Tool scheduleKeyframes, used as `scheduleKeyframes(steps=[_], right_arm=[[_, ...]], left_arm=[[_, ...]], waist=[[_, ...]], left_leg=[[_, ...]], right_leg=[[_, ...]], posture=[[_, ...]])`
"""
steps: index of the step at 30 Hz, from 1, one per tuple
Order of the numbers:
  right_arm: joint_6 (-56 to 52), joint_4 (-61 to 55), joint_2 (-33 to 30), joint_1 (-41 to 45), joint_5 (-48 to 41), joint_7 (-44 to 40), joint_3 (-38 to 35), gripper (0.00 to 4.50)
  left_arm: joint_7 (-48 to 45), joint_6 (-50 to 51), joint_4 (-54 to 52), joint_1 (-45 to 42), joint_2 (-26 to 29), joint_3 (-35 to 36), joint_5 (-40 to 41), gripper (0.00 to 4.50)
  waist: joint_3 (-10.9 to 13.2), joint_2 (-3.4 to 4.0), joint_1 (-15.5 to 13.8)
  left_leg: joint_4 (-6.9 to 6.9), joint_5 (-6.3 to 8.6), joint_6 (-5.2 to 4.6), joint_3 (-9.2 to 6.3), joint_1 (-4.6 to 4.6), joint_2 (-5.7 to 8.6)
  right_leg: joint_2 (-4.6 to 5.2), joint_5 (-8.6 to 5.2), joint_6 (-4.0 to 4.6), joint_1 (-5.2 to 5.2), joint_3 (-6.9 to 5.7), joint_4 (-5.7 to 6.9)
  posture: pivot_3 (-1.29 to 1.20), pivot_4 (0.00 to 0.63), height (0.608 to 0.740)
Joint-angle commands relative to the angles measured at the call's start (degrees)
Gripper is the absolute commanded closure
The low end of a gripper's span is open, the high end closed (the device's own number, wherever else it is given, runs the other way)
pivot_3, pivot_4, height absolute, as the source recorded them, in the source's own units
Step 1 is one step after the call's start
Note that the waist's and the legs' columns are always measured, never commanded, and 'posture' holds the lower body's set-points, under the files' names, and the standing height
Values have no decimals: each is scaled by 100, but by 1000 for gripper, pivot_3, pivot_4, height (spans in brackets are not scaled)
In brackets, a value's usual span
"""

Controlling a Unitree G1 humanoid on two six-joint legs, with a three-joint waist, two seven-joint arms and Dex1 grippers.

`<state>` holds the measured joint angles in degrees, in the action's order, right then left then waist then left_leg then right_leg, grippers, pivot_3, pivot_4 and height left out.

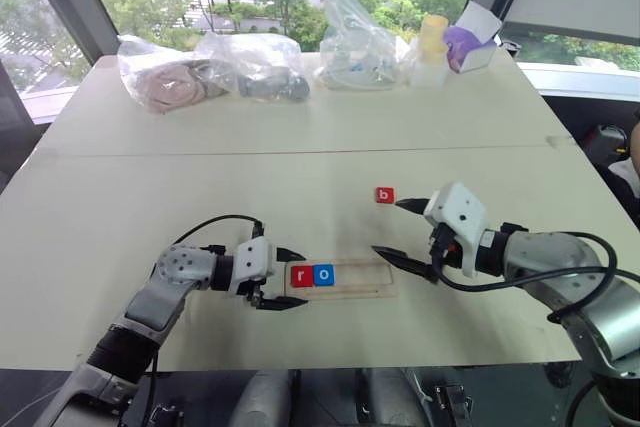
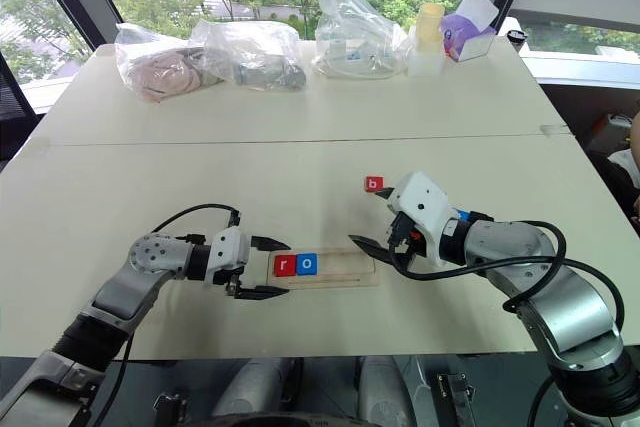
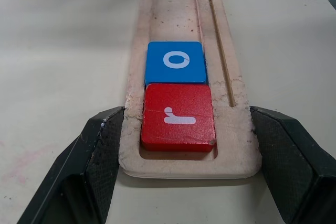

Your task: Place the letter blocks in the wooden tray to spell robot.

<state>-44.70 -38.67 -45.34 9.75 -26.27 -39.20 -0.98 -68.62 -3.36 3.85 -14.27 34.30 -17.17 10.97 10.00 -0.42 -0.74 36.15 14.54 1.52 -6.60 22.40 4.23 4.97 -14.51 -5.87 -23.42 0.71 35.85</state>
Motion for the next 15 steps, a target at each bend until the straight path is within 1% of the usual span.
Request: scheduleKeyframes(steps=[1,3,4,5,11,15], right_arm=[[83,-149,-36,133,-44,-36,-75,0],[86,-129,-34,168,-37,-51,-58,0],[90,-117,-31,188,-28,-57,-45,0],[92,-107,-26,204,-20,-61,-34,0],[95,-66,-7,277,1,-82,21,0],[106,-22,10,326,11,-97,73,0]], left_arm=[[-145,-15,248,175,90,-315,-367,1333],[-150,7,286,186,88,-301,-332,1333],[-147,17,306,189,89,-291,-321,311],[-130,-5,333,185,96,-283,-340,18],[-148,56,370,181,183,-216,-335,18],[-331,284,197,317,515,-43,-140,18]], waist=[[0,0,0],[0,0,1],[-1,1,1],[-1,1,1],[-3,6,10],[-3,4,52]], left_leg=[[0,0,0,0,0,0],[0,0,0,0,-1,0],[0,0,0,0,-1,0],[0,0,0,0,-1,0],[0,1,-1,3,-4,-1],[-2,1,-1,3,-6,-6]], right_leg=[[0,0,0,0,0,0],[0,0,0,1,0,0],[0,0,0,1,0,0],[-1,0,0,1,0,1],[-2,0,-2,1,-1,3],[-6,0,-2,-1,-1,8]], posture=[[0,150,740],[0,150,740],[0,150,740],[0,150,740],[0,150,740],[0,150,740]])
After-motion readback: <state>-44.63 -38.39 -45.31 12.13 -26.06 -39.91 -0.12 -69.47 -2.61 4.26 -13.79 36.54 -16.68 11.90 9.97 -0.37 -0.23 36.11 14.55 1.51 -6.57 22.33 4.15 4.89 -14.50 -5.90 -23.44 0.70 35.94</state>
